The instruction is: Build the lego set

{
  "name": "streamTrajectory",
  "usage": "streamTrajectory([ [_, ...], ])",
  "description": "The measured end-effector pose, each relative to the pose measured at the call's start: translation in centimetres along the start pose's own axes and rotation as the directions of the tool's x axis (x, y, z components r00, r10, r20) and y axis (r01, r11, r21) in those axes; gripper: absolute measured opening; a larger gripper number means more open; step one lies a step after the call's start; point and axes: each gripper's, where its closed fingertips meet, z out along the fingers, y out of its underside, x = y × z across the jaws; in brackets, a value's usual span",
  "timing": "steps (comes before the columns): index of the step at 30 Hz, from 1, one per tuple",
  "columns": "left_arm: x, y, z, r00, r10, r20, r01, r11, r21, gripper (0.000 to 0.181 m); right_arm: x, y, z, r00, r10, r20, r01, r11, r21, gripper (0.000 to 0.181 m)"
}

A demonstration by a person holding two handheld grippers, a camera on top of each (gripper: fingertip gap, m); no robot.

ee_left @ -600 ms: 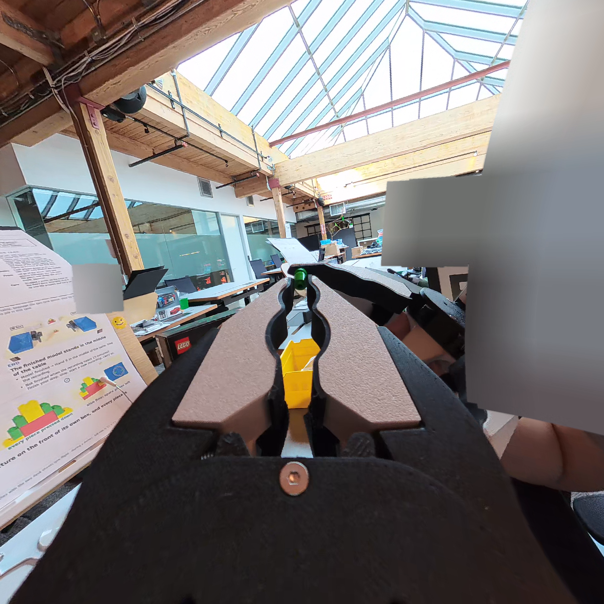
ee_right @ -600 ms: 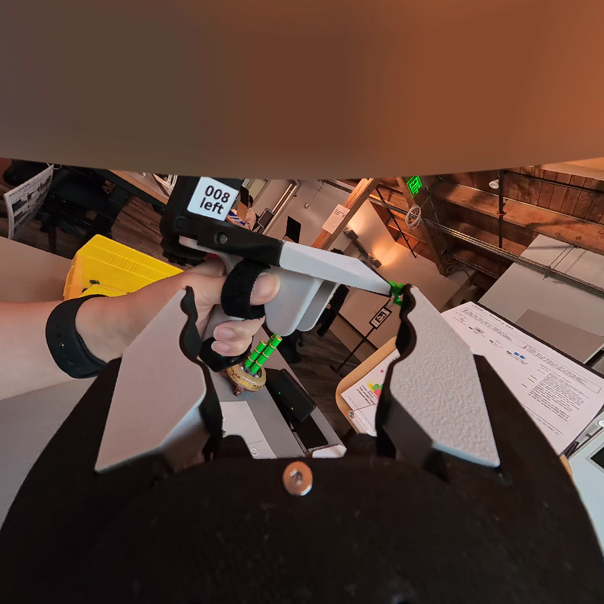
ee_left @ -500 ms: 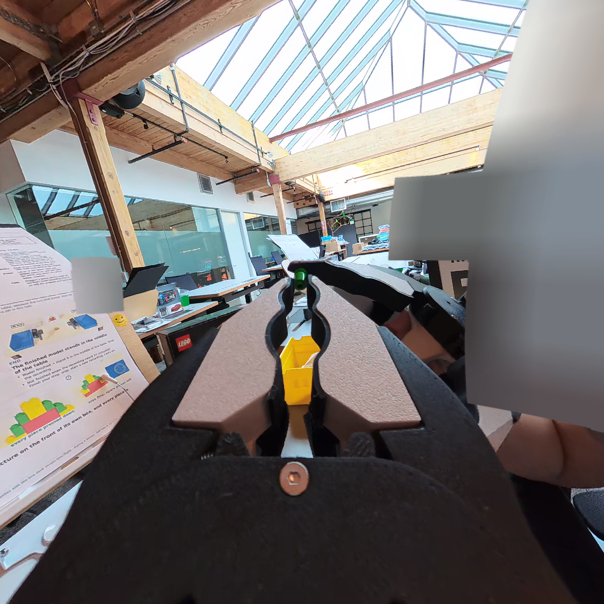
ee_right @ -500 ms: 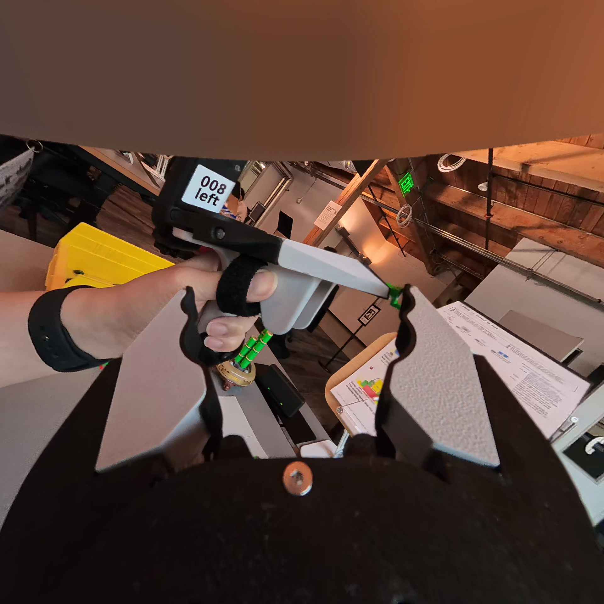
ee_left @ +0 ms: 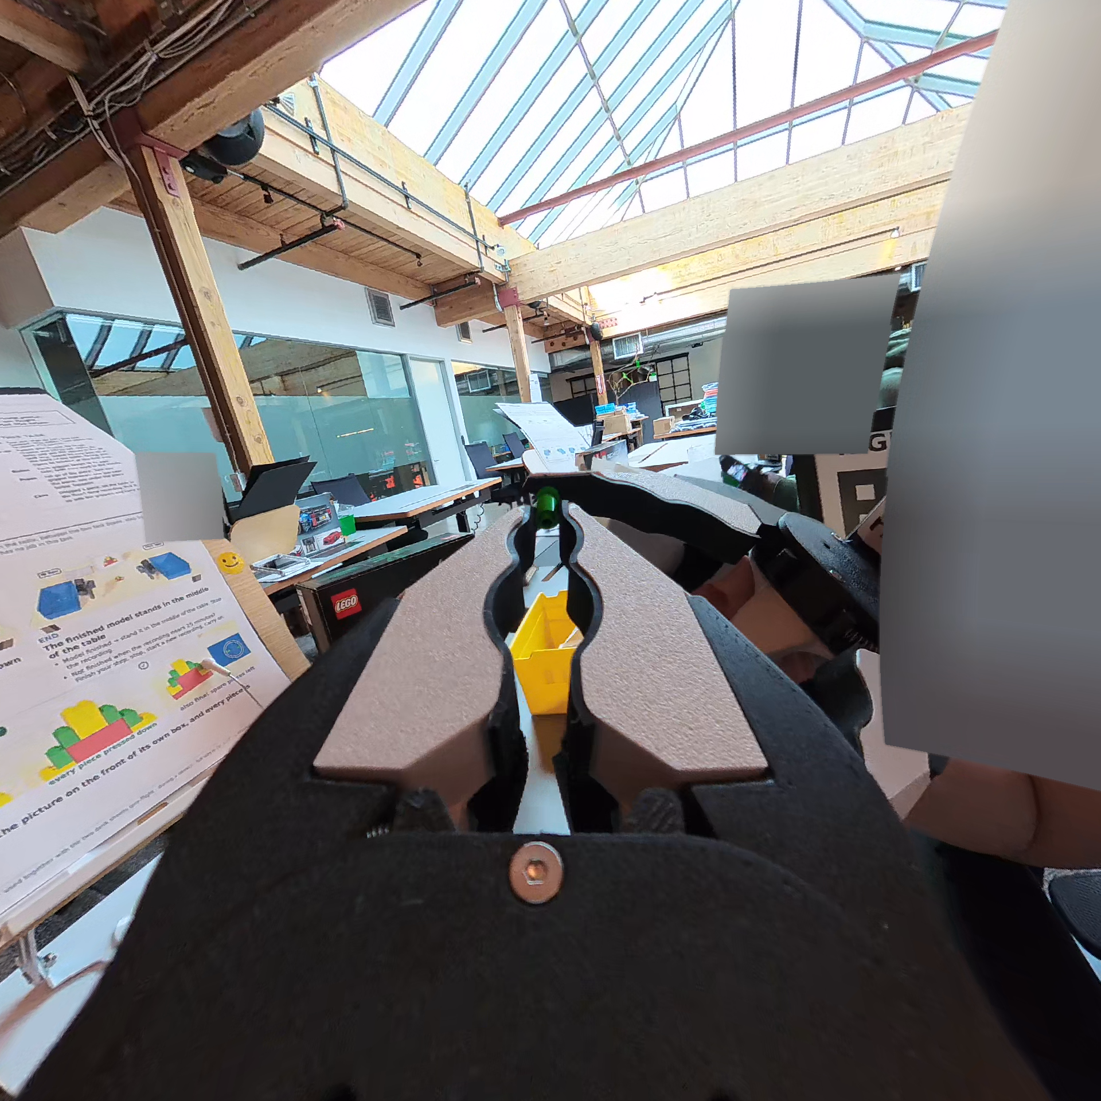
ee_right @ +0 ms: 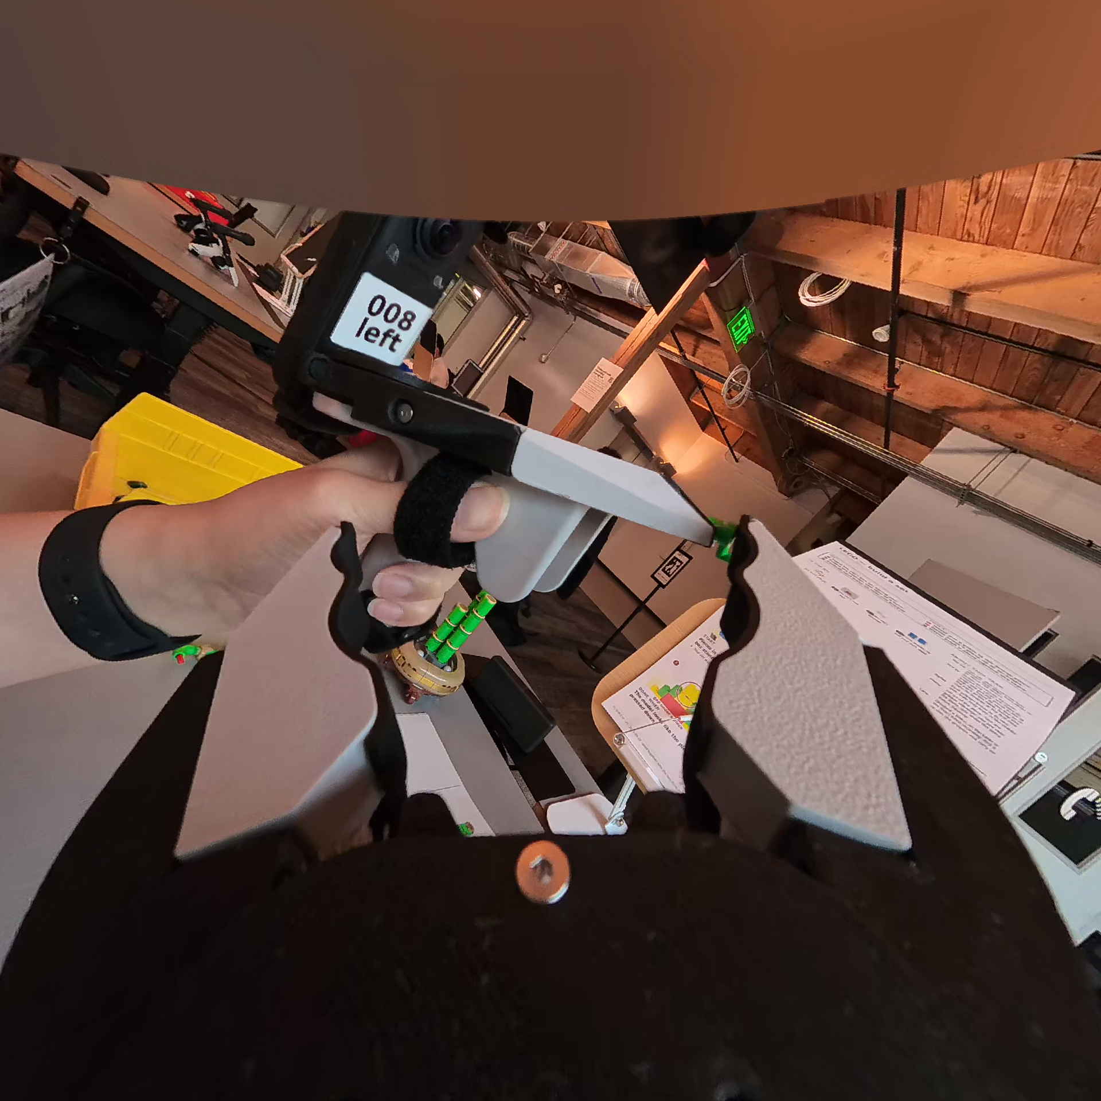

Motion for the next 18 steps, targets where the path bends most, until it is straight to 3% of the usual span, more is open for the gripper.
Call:
streamTrajectory([
  [18, -0.3, 0.8, -0.4, 0.999, 0.042, -0.009, -0.043, 0.993, -0.11, 0.005, -0.4, 1.2, 0.0, 0.997, -0.051, 0.052, 0.054, 0.997, -0.059, 0.116],
])
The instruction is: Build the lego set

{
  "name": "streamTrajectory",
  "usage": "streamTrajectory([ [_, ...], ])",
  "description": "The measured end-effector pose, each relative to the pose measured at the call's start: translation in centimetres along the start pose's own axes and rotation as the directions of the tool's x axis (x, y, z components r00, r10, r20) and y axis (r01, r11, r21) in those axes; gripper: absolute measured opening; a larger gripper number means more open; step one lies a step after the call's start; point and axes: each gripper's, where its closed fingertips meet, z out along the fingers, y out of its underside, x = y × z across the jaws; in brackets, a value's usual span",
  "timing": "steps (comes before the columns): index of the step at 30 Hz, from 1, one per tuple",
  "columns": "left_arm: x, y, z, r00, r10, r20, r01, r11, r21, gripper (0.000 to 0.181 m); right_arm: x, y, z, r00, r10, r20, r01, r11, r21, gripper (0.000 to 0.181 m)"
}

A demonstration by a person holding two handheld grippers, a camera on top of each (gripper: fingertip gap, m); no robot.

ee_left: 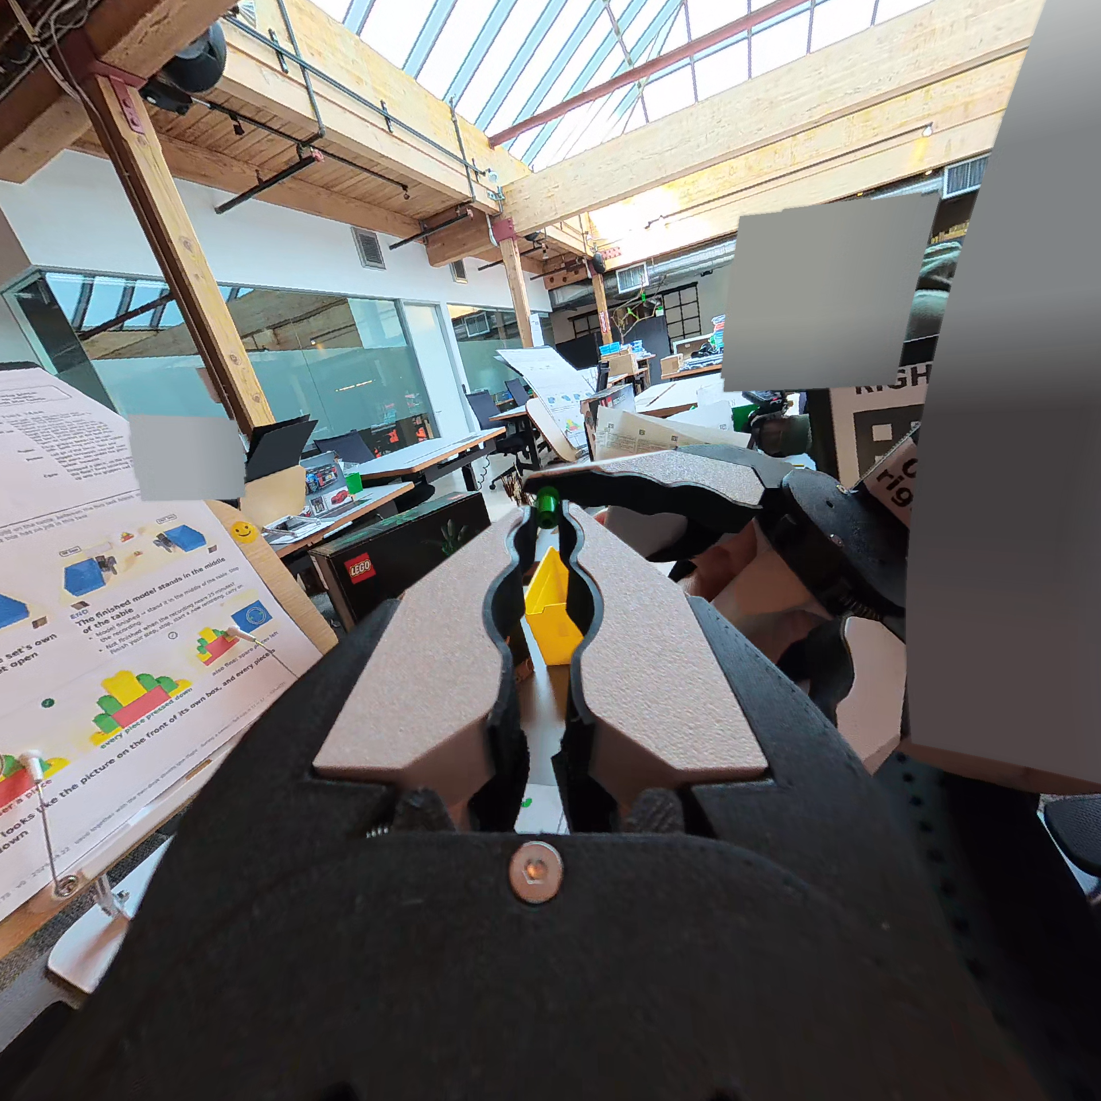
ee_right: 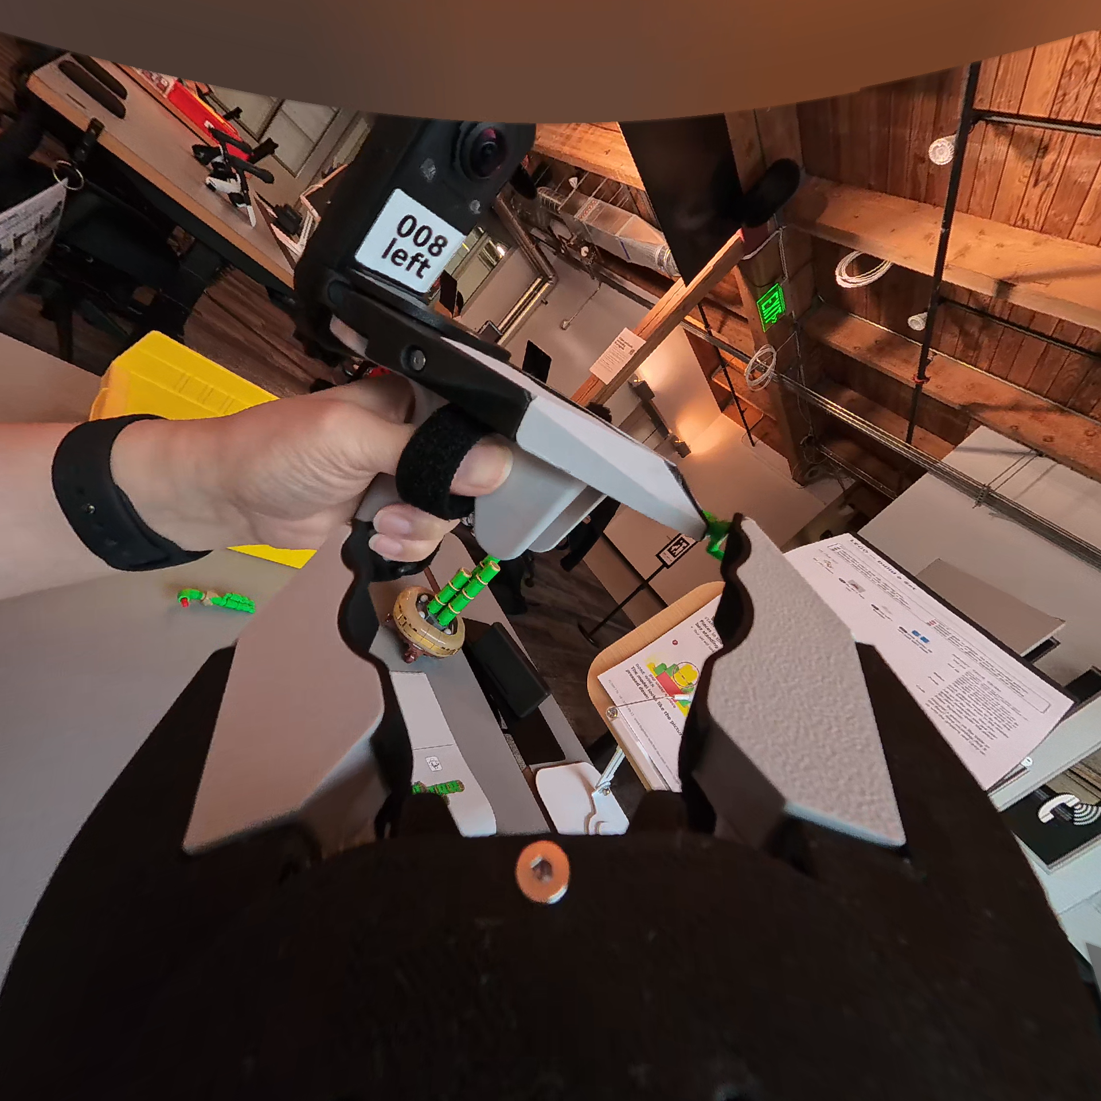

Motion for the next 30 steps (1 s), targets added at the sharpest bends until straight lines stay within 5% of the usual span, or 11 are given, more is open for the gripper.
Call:
streamTrajectory([
  [30, -0.41, 0.39, 0.27, 0.997, -0.082, -0.007, 0.082, 0.996, 0.025, 0.005, -0.13, 0.55, 0.89, 0.998, -0.015, -0.055, 0.014, 1.0, -0.007, 0.12],
])
